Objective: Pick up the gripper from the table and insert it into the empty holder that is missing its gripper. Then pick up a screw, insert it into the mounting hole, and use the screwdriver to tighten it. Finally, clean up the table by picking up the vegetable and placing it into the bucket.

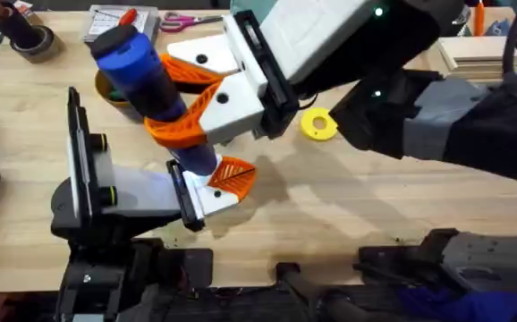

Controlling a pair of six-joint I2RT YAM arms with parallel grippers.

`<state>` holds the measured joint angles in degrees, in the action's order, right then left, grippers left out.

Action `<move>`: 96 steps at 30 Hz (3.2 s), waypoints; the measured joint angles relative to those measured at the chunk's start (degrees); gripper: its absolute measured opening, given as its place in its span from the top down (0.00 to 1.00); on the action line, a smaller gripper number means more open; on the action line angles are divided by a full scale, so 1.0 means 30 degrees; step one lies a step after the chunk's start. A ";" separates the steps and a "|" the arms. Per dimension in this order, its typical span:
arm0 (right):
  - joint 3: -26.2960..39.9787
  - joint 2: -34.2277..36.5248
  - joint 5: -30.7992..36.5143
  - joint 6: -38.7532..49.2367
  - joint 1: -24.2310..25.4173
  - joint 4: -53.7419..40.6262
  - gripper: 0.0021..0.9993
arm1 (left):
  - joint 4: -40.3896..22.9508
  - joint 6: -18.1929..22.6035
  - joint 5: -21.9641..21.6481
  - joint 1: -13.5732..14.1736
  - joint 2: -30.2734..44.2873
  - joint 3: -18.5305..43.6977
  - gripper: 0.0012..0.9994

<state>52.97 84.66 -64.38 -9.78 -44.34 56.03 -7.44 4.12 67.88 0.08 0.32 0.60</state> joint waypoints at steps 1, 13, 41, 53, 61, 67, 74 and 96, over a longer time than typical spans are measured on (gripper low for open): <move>0.0000 0.0000 0.0000 -0.0001 0.0000 0.0000 0.98 | 0.0000 0.0000 0.0000 0.0000 0.0000 -0.0006 0.99; 0.0000 0.0000 0.0000 0.0079 0.0036 -0.0102 0.98 | 0.0000 0.0000 0.0007 0.0000 -0.0001 -0.0006 0.99; 0.0000 0.0000 -0.0007 0.0283 0.0036 -0.0428 0.98 | 0.0000 0.0000 0.0007 0.0000 0.0000 -0.0006 0.99; -0.0029 0.0000 0.0015 -0.0428 0.0197 0.2561 0.98 | 0.0000 0.0000 0.0000 0.0000 -0.0004 -0.0006 0.99; 0.1897 0.0000 0.0123 -0.1530 0.1362 -0.0085 0.98 | 0.0000 0.0000 0.0000 0.0000 -0.0007 -0.0006 0.99; 0.5823 0.0000 0.3676 0.1278 0.1739 -1.3093 0.98 | 0.0000 0.0000 0.0001 0.0000 0.0000 -0.0006 0.99; 1.1262 0.0000 1.0851 0.8211 0.2536 -2.6179 0.98 | 0.0000 0.0007 0.0000 0.0000 0.0000 -0.0006 0.99; 1.3026 0.0158 2.7043 2.0612 0.6215 -3.7053 0.98 | 0.0007 0.0007 -0.0013 0.0000 0.0000 -0.0006 0.99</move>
<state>92.05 85.14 16.75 52.06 -25.69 -55.13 -7.42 4.14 67.84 0.08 0.32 0.58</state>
